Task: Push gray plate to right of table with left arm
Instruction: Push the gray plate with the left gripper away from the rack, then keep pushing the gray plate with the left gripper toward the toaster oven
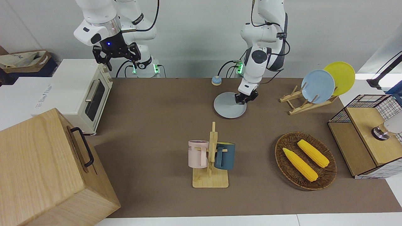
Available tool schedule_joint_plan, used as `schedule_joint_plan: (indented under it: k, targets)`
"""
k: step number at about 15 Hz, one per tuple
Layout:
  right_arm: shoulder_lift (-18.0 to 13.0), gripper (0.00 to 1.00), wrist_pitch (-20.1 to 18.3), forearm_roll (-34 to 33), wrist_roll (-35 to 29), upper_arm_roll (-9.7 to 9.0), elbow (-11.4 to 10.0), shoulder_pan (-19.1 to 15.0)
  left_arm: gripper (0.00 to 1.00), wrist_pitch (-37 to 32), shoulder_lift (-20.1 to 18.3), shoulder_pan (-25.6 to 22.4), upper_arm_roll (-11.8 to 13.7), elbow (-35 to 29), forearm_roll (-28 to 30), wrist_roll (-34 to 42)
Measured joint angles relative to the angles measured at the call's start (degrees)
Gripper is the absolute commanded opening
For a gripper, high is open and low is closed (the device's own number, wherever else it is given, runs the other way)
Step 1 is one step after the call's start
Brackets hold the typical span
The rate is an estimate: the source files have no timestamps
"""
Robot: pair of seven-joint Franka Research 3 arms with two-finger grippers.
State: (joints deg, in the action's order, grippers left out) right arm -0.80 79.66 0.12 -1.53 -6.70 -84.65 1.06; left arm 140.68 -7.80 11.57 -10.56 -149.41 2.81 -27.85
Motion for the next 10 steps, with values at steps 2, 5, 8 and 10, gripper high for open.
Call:
schedule_joint_plan:
  k: [2,5,8,10]
  targets:
    - [0.0,0.983,0.0,0.0,0.0,0.00,0.0,0.0,0.00,0.0,1.7,2.5,0.0,1.6,0.0,-3.9]
    - [0.0,0.983,0.0,0.0,0.0,0.00,0.0,0.0,0.00,0.0,4.0,5.5,-0.1,3.8,0.0,-8.4]
    - [0.0,0.983,0.0,0.0,0.0,0.00,0.0,0.0,0.00,0.0,5.9,8.0,-0.1,5.7,0.0,-11.8]
    - [0.0,0.983,0.0,0.0,0.0,0.00,0.0,0.0,0.00,0.0,7.2,9.8,-0.1,7.1,0.0,-14.0]
